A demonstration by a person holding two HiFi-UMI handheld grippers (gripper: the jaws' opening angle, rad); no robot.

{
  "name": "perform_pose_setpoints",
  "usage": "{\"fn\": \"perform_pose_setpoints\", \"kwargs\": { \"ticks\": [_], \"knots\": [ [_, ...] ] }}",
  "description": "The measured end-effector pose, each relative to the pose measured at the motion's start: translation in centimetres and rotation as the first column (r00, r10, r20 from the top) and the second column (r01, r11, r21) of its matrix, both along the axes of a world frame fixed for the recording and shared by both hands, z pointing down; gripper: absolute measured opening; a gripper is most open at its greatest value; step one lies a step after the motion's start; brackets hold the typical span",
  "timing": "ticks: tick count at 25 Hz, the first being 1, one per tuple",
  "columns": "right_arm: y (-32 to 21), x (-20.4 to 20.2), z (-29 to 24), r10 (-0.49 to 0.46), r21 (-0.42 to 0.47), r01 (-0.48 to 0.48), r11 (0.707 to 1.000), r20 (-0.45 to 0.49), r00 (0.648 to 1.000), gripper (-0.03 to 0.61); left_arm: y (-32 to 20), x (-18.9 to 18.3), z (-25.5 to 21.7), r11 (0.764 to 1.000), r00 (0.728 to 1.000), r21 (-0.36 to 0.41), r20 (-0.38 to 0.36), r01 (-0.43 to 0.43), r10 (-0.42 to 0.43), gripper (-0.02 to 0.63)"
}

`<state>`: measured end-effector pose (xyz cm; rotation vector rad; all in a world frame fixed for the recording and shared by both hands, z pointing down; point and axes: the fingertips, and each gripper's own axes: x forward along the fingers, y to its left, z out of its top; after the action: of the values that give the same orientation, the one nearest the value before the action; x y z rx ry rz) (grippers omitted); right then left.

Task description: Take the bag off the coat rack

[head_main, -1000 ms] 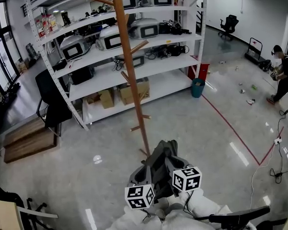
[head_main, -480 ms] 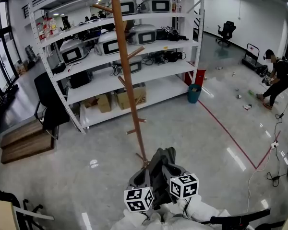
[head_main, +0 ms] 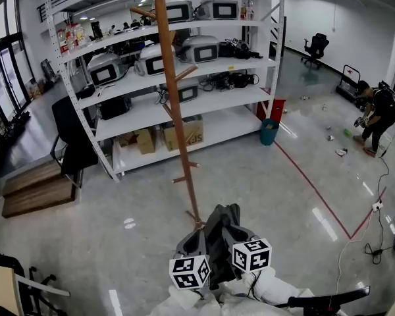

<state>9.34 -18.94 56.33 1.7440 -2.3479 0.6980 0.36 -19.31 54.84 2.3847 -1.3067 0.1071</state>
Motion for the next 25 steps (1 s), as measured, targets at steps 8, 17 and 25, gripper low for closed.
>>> {"fn": "perform_pose_setpoints", "kwargs": {
  "ticks": [8, 17, 25],
  "knots": [
    [-0.3, -0.2, -0.5, -0.021, 0.02, 0.021, 1.0, -0.012, 1.0, 0.04, 0.1, -0.1, -0.4, 1.0, 1.0, 0.014, 0.009, 0.014, -0.014, 0.003],
    [-0.2, -0.2, -0.6, -0.015, 0.017, 0.015, 1.0, -0.009, 1.0, 0.04, 0.3, -0.7, -0.8, 0.999, 1.0, 0.025, 0.014, 0.024, -0.024, 0.003],
    [0.3, -0.8, -0.6, -0.043, 0.015, 0.043, 0.999, -0.019, 0.999, 0.04, 0.8, -1.1, -0.6, 0.999, 0.999, 0.017, 0.019, 0.03, -0.031, 0.003]
  ]
}}
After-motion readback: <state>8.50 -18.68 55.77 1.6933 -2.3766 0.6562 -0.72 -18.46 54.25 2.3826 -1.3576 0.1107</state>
